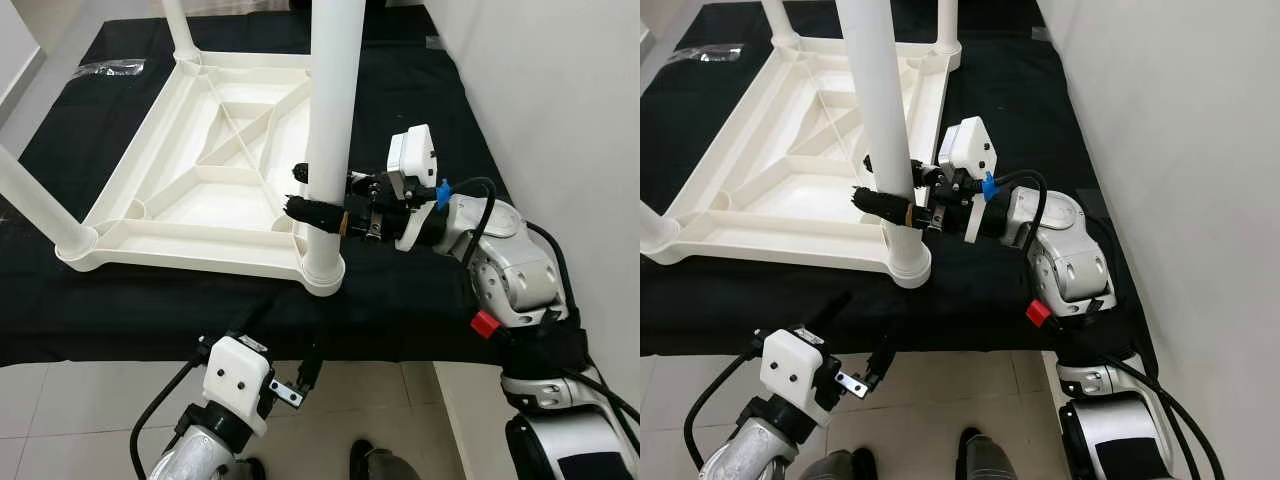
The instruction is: Building children table
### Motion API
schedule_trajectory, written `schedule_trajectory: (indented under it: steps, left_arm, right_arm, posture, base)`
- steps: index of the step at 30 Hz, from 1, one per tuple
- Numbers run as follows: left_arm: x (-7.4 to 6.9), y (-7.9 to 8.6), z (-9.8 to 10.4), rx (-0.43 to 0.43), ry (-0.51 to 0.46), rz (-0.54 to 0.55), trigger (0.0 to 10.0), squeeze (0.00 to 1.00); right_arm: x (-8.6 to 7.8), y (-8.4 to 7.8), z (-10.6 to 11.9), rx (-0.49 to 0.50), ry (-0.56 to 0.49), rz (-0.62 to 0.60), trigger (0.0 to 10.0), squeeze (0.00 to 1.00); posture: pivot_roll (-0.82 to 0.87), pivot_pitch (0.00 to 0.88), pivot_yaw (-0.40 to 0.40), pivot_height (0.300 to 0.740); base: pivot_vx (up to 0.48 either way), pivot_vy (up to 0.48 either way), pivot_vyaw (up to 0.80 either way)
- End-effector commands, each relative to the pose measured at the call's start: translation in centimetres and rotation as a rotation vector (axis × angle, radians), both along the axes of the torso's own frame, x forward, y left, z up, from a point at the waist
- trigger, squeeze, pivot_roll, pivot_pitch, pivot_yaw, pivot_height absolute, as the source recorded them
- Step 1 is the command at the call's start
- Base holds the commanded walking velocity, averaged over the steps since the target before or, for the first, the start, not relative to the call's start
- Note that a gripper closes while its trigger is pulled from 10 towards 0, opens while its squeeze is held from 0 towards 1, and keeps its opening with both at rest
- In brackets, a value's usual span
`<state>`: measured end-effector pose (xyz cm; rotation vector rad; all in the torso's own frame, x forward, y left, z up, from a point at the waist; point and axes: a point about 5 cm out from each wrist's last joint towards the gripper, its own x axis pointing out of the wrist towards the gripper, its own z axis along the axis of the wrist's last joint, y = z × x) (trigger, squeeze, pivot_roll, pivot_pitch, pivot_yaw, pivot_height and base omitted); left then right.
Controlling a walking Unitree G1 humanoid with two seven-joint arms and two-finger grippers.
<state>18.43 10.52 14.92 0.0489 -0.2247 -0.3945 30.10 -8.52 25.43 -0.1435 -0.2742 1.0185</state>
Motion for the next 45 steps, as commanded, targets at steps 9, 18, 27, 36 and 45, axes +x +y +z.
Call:
schedule_trajectory:
  steps: [9, 18, 27, 36, 45]
  left_arm:
    - [0.2, 0.2, -0.6, 0.018, 0.025, -0.013, 10.0, 0.0]
    - [0.4, 0.2, -0.4, 0.02, 0.016, 0.004, 10.0, 0.0]
    - [0.6, 0.0, -0.3, 0.019, 0.013, 0.0, 10.0, 0.0]
    - [0.8, -0.1, -0.2, 0.016, 0.008, 0.003, 10.0, 0.0]
    - [0.6, -0.1, -0.2, 0.016, 0.008, 0.004, 10.0, 0.0]
  right_arm:
    - [1.7, -0.9, -5.9, -0.121, 0.291, -0.565, 0.0, 0.0]
    - [3.0, 0.5, -2.0, 0.0, 0.166, -0.354, 10.0, 1.0]
    - [2.9, 0.2, 2.3, 0.007, -0.028, 0.039, 10.0, 1.0]
    - [3.7, -0.7, 3.6, -0.084, -0.06, 0.298, 10.0, 0.0]
    - [4.1, -1.5, 5.0, -0.073, -0.061, 0.456, 0.0, 0.0]
  posture:
    - [0.04, 0.255, -0.022, 0.74]
    - [0.05, 0.262, -0.025, 0.74]
    - [0.06, 0.261, -0.028, 0.74]
    - [0.07, 0.264, -0.034, 0.74]
    - [0.08, 0.273, -0.036, 0.74]
  base:
    - [0.0, 0.0, 0.0]
    - [0.0, 0.0, 0.0]
    - [0.0, 0.0, 0.0]
    - [0.0, 0.0, 0.0]
    - [0.0, 0.0, 0.0]
